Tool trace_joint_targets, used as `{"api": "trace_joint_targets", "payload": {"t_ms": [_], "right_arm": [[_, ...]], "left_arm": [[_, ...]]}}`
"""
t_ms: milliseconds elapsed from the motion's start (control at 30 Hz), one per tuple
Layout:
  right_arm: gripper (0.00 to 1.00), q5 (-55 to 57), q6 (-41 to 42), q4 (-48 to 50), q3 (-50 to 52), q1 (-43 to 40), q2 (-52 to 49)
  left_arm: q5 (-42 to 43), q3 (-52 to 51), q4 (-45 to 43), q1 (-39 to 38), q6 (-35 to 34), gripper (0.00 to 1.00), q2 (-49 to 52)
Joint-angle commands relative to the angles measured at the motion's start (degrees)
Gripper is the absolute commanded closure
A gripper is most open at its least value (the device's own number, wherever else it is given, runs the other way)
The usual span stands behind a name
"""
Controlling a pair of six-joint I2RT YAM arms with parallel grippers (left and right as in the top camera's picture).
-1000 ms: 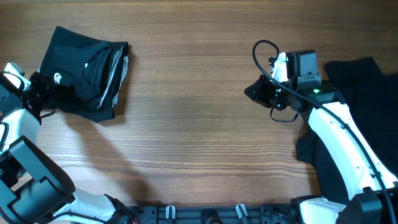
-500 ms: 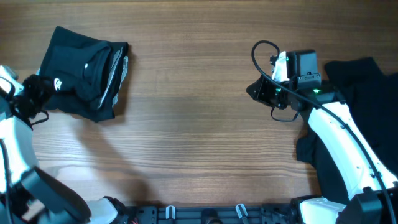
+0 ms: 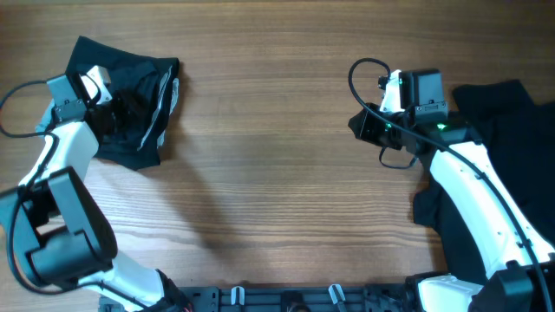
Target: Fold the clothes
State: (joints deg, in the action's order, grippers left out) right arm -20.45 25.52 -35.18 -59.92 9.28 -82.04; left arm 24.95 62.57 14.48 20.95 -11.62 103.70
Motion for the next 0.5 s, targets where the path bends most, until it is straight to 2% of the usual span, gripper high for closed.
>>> {"api": "trace_joint_targets", "payload": {"t_ms": [0,133,200,233,267,300,333,367,400,467], "right_arm": [[0.82,4.00,-12.11,-0.37,-9.25,0.02,3.78],[0.82,2.43,-18.12,-1.77,-19.15,0.02,9.77],[0.78,-1.88,-18.12,-1.81,-20.33,0.02,14.03],[0.72,-4.94,-18.12,-2.19,-20.33,0.02,17.31],[0.60,-5.84,-18.10,-3.10,-20.33,0.02,20.17],[0.50,-5.75,-18.14,-4.20,-20.33,0.02,22.34],[0.41,-5.53,-18.29,-6.16,-20.33,0.02,25.59],[0.24,-4.94,-18.23,-7.52,-20.33,0.02,27.45],[0.01,-4.63,-18.10,-8.76,-20.33,0.02,29.16],[0.01,-4.66,-17.84,-11.28,-20.33,0.02,32.02]], "left_arm": [[1.60,2.08,8.33,-1.31,6.05,0.42,-11.43],[1.51,3.69,20.46,-6.01,8.26,0.37,-30.97],[1.27,3.67,25.35,-9.42,8.26,0.29,-40.35],[0.90,3.67,28.02,-11.13,8.24,0.27,-45.27],[0.09,3.67,30.69,-12.72,8.22,0.21,-49.96],[-0.63,3.67,32.28,-13.60,8.22,0.05,-52.85],[-1.77,3.67,34.23,-14.47,8.22,0.00,-56.33],[-2.84,3.67,35.80,-14.88,8.22,0.00,-58.90],[-4.13,3.67,37.53,-14.99,8.22,0.00,-61.59],[-5.99,3.67,40.26,-14.99,8.24,0.00,-65.09]]}}
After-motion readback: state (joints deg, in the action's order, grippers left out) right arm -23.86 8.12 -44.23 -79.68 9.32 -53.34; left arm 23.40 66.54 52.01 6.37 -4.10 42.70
